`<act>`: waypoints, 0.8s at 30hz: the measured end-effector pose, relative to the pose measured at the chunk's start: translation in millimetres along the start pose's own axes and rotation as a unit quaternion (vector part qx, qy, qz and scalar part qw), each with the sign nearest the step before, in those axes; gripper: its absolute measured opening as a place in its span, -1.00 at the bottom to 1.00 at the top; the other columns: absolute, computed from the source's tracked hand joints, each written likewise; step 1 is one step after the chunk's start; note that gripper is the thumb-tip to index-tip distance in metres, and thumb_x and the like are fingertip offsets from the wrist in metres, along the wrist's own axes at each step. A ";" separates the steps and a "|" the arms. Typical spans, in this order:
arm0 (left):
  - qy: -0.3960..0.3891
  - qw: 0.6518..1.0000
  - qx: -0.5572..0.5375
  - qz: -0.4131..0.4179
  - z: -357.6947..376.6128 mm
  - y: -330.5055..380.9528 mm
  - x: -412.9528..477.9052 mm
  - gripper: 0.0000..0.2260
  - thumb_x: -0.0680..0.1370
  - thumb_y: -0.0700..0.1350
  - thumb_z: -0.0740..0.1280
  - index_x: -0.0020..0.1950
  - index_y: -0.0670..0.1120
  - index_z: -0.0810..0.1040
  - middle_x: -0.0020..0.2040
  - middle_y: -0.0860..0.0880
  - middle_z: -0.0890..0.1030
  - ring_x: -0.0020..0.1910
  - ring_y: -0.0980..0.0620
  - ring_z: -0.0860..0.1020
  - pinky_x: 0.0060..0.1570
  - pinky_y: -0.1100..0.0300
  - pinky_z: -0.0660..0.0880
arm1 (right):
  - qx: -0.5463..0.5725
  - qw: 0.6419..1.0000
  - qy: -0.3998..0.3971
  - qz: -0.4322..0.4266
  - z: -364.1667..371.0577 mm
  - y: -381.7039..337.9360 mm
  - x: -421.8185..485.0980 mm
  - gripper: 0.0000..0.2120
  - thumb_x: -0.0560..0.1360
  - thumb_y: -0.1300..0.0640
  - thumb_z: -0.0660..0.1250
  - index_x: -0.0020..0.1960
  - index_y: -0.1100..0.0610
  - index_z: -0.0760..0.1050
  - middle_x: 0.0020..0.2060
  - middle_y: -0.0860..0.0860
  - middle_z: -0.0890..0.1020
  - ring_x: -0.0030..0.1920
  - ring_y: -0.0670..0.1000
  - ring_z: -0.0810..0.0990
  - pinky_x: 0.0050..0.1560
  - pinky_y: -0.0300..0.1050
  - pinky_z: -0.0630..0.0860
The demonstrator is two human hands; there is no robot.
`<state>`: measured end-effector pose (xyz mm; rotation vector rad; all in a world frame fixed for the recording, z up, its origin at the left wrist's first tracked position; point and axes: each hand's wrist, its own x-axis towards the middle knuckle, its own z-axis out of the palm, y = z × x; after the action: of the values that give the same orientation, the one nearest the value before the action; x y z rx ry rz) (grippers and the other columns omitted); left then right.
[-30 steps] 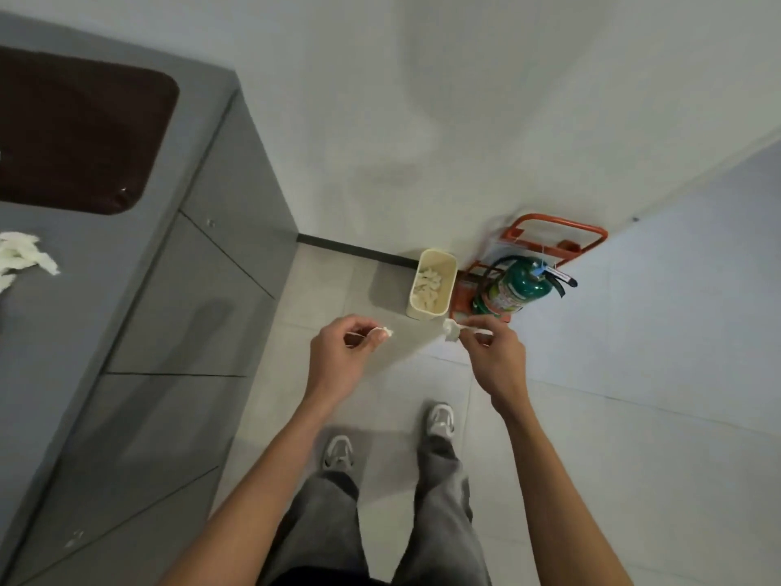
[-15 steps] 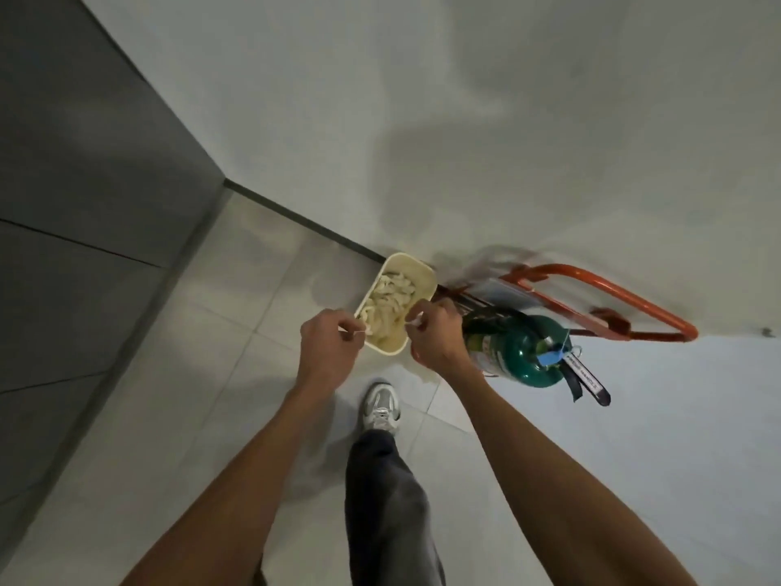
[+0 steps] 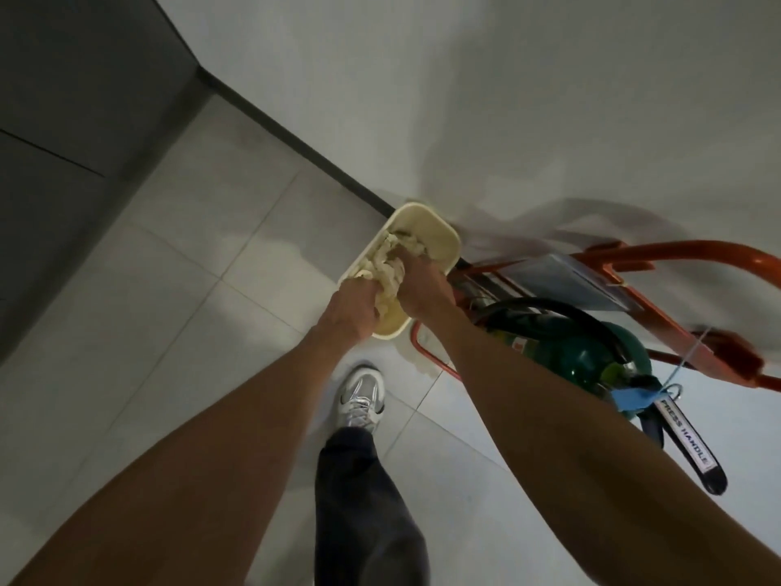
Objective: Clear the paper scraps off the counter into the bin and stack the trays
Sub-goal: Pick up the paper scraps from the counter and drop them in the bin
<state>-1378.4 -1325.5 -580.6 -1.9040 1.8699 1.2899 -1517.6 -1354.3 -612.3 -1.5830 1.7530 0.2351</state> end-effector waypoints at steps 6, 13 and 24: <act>0.132 0.990 -0.036 0.024 -92.7 -12.5 -104.4 -0.60 0.64 -0.15 0.29 0.49 -0.01 0.44 0.39 -0.08 0.54 0.31 -0.13 0.54 0.26 0.00 0.51 | -0.004 0.999 0.041 -0.023 -63.7 -71.3 -80.5 -0.53 0.65 0.08 0.25 0.52 -0.09 0.25 0.38 0.13 0.51 0.30 0.24 0.56 0.21 0.28 0.59; 0.324 0.944 -0.056 -0.022 -236.9 -52.2 -359.7 -0.56 0.70 -0.02 0.24 0.57 -0.07 0.33 0.49 -0.13 0.45 0.49 -0.17 0.38 0.45 -0.10 0.38 | -0.048 0.973 0.131 -0.183 -161.6 -226.9 -284.9 -0.58 0.65 -0.02 0.28 0.49 -0.06 0.33 0.36 0.10 0.57 0.24 0.25 0.60 0.17 0.22 0.60; 0.535 0.826 -0.098 -0.147 -292.3 -158.0 -818.2 -0.58 0.71 0.12 0.18 0.54 0.02 0.38 0.51 -0.10 0.45 0.58 -0.12 0.28 0.49 -0.12 0.33 | -0.085 0.863 0.207 -0.454 -149.7 -472.3 -629.9 -0.59 0.68 -0.10 0.27 0.48 0.02 0.38 0.43 0.03 0.53 0.39 0.13 0.53 0.40 0.13 0.48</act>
<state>-974.3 -892.1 74.1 -3.2792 1.6344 0.2436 -1173.5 -1055.6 46.9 -2.5420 1.0789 -0.4556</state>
